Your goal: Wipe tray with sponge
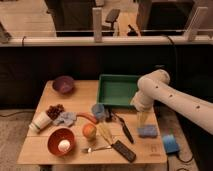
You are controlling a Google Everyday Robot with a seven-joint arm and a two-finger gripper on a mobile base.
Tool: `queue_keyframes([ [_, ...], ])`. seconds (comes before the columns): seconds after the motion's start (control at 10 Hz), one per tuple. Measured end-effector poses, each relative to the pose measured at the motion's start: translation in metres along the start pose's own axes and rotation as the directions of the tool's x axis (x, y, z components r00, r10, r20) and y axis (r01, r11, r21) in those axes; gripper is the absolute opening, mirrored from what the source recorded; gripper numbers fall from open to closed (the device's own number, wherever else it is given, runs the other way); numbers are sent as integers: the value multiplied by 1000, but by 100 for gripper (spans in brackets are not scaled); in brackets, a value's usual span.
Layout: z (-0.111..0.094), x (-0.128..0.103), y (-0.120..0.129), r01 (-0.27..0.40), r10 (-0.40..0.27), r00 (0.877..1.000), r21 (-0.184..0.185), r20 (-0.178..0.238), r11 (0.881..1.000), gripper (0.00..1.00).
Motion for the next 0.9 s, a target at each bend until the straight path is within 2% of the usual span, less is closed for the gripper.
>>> queue_keyframes([
  [0.4,15,17,26,-45,45,999,-14,2,999,80],
  [0.9,38,36,41,-77,77,997,-9,12,997,80],
])
